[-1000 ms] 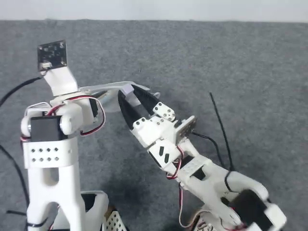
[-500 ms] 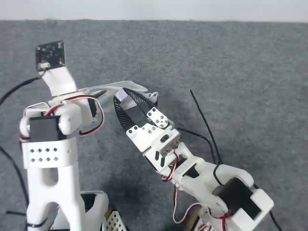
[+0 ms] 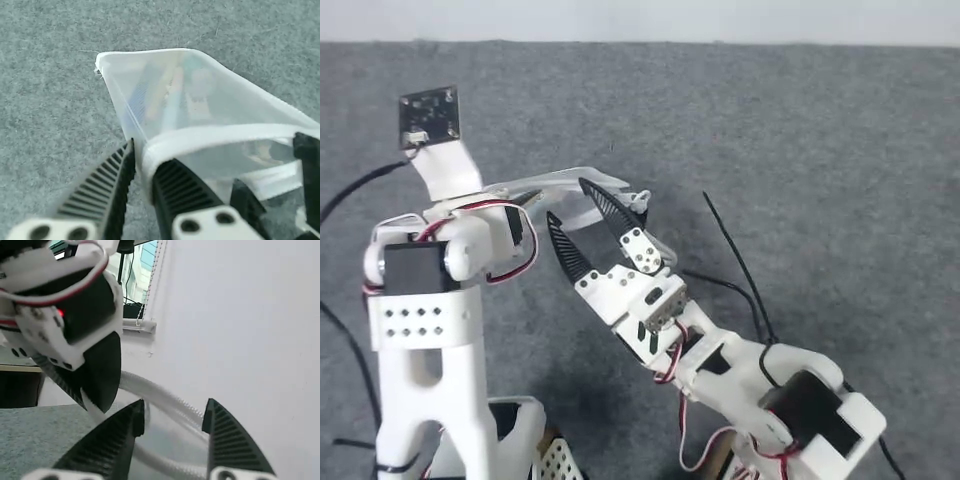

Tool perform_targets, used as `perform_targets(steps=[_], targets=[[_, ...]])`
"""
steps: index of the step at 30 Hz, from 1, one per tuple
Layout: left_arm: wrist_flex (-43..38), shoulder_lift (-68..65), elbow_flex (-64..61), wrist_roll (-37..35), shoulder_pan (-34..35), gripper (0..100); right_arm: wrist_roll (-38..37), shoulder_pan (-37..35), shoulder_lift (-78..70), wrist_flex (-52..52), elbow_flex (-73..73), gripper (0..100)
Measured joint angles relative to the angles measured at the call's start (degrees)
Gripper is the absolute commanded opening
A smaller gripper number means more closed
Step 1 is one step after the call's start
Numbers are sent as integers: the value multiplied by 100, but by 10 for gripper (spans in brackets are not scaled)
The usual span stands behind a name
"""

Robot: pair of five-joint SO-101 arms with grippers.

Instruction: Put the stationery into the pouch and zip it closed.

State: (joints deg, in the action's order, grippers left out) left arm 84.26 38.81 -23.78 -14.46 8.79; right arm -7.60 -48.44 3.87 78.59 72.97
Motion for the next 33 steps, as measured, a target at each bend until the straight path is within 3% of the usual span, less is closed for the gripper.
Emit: perform_targets(steps=[7, 12, 28, 33], targets=[[0, 9, -70, 9, -9, 10, 9, 44, 993, -308, 756, 177], [0, 9, -70, 9, 70, 10, 18, 53, 1943, -1697, 774, 177], [-343, 0, -79, -158, 1512, 10, 18, 176, 4404, -4853, 1125, 177], [-352, 0, -79, -158, 1609, 10, 18, 176, 4457, -5248, 1125, 177]])
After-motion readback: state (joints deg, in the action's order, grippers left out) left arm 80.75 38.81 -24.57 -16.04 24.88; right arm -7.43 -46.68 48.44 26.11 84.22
